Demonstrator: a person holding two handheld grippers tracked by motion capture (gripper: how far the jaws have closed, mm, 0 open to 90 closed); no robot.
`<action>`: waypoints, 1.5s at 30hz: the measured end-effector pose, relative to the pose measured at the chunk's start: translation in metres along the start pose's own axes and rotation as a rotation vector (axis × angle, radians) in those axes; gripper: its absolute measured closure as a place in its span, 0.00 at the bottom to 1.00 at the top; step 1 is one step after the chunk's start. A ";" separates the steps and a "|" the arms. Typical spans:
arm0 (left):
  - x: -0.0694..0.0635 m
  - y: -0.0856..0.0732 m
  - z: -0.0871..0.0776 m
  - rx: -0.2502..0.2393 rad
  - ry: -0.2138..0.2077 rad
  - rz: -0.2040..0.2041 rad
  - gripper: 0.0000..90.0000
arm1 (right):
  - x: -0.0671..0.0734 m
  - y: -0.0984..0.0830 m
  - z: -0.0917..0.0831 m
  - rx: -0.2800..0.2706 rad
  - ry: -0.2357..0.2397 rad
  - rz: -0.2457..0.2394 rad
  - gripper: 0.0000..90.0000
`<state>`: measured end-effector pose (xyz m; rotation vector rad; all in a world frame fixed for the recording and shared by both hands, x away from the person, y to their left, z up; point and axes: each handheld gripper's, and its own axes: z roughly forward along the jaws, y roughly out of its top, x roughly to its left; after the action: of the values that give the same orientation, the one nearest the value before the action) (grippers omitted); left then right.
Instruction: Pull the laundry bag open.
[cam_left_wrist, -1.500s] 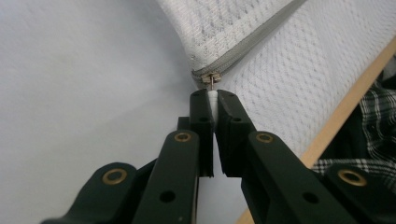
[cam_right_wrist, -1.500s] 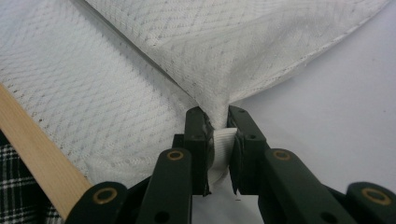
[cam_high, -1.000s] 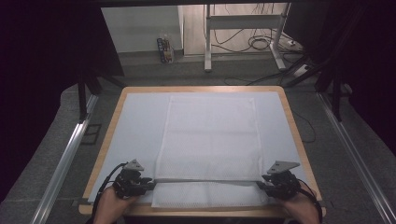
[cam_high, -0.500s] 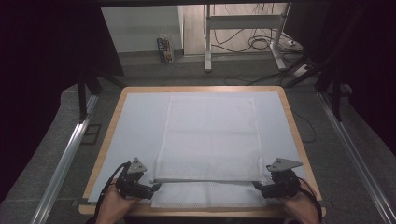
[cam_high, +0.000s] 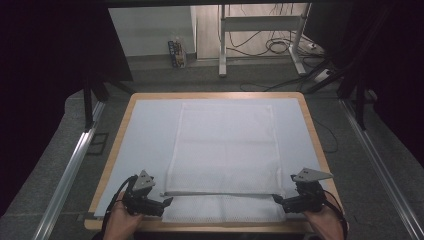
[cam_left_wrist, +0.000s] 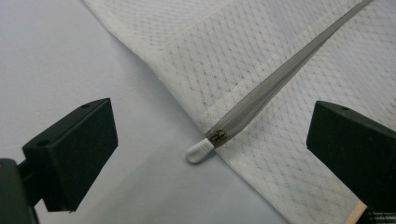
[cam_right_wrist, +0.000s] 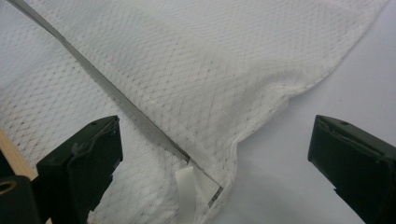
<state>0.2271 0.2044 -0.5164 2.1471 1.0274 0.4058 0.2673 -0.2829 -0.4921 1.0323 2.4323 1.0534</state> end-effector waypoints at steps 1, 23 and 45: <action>0.000 0.000 0.000 0.000 0.000 0.000 0.02 | 0.001 0.000 -0.001 0.000 0.000 0.003 0.03; -0.006 -0.023 -0.030 -0.080 0.080 -0.015 0.00 | 0.011 -0.017 -0.019 -0.046 -0.004 -0.033 0.00; 0.002 -0.042 -0.035 -0.109 0.064 -0.110 0.01 | 0.006 -0.033 -0.022 0.010 0.040 0.053 0.00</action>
<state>0.1865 0.2405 -0.5217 1.9820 1.1275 0.4699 0.2350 -0.3053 -0.5014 1.0950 2.4574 1.0897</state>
